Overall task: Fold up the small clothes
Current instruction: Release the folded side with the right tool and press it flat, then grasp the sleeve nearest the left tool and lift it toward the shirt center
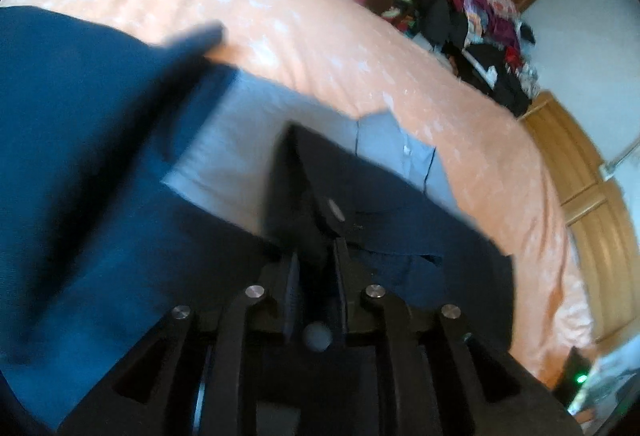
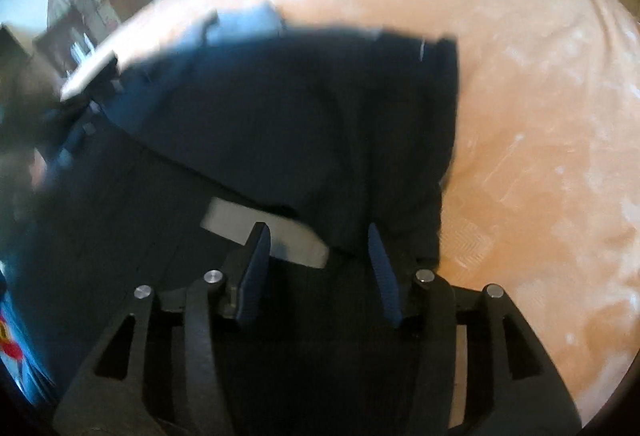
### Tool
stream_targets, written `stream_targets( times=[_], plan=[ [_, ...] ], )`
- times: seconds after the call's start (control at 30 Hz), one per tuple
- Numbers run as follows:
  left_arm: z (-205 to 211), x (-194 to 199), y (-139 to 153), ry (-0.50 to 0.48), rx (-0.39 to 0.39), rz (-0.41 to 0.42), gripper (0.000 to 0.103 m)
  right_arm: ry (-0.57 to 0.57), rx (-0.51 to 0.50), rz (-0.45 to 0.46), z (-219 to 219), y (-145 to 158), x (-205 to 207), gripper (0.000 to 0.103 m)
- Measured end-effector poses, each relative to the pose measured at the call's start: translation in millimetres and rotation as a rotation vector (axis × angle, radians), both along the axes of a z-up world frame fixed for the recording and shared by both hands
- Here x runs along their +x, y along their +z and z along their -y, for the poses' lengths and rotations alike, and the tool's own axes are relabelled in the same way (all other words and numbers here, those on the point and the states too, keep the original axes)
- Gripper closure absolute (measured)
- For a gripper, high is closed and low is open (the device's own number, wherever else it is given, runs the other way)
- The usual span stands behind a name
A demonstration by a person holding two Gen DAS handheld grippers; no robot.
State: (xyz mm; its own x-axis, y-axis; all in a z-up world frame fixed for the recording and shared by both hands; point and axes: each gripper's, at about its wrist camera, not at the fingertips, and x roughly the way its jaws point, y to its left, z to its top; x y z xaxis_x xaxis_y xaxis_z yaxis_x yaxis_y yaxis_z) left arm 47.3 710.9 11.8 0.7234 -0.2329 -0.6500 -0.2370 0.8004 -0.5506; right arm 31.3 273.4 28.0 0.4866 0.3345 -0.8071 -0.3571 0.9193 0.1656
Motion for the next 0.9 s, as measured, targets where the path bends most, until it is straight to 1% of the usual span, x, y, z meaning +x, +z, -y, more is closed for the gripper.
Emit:
stream_targets(
  times=[0.03,0.07,0.1,0.13,0.17,0.2,0.23,0.3,0.37,0.4,0.43,0.47,0.5,0.63,0.77,0.83,0.87,0.9],
  plan=[
    [-20.5,-17.5,11.8,0.028,0.015,0.035,0.087,-0.015,0.048,0.036,1.1,13.3,-10.1,0.051],
    [-39.4,-31.4,19.0,0.054,0.027,0.054,0.087,-0.023,0.058,0.056,-0.6,20.2,-17.2,0.049],
    [-64.9,-47.5,24.3,0.093,0.043,0.062,0.081,-0.028,0.064,0.072,-4.2,26.1,-25.1,0.047],
    [-93.8,-64.0,26.7,0.146,0.059,0.06,0.077,-0.017,0.079,0.08,-10.7,30.9,-34.4,0.045],
    [-120.2,-77.3,26.9,0.194,0.073,0.056,0.072,0.007,0.086,0.083,-20.5,33.6,-43.5,0.045],
    [-153.9,-92.1,23.8,0.254,0.08,0.038,0.069,0.028,0.082,0.086,-30.6,34.9,-50.9,0.045],
    [-186.9,-104.1,16.6,0.306,0.066,0.009,0.069,0.052,0.076,0.085,-41.5,34.6,-58.4,0.044],
    [-233.0,-117.7,-0.2,0.359,0.011,-0.034,0.068,0.101,0.071,0.064,-65.0,29.2,-67.0,0.043],
    [-280.2,-128.7,-26.4,0.421,-0.049,-0.08,0.068,0.124,0.068,0.026,-86.0,21.2,-67.5,0.042],
    [-292.1,-129.7,-34.5,0.435,-0.068,-0.092,0.068,0.125,0.078,0.008,-93.0,17.6,-65.2,0.042],
    [-305.3,-129.3,-45.0,0.44,-0.106,-0.091,0.068,0.123,0.086,-0.002,-98.6,17.7,-62.7,0.042],
    [-315.4,-127.2,-53.6,0.433,-0.153,-0.074,0.069,0.121,0.09,-0.004,-102.0,18.8,-58.6,0.042],
    [-322.7,-123.4,-57.8,0.426,-0.179,-0.057,0.07,0.122,0.09,-0.003,-106.6,19.7,-57.0,0.042],
    [-344.1,-92.2,-61.7,0.402,-0.169,-0.047,0.07,0.136,0.072,-0.008,-130.1,17.6,-48.7,0.042],
    [-364.2,-68.7,-66.7,0.446,-0.178,-0.031,0.073,0.142,0.07,-0.032,-140.2,11.4,-48.2,0.042],
    [-364.1,-61.1,-64.1,0.459,-0.146,-0.025,0.083,0.149,0.069,-0.049,-146.1,5.5,-49.0,0.043],
    [-361.0,-56.6,-60.4,0.45,-0.123,-0.02,0.099,0.152,0.07,-0.054,-148.1,3.7,-49.5,0.043],
    [-353.7,-52.0,-52.7,0.431,-0.089,-0.017,0.102,0.153,0.073,-0.059,-149.1,3.1,-49.5,0.044]
  ],
)
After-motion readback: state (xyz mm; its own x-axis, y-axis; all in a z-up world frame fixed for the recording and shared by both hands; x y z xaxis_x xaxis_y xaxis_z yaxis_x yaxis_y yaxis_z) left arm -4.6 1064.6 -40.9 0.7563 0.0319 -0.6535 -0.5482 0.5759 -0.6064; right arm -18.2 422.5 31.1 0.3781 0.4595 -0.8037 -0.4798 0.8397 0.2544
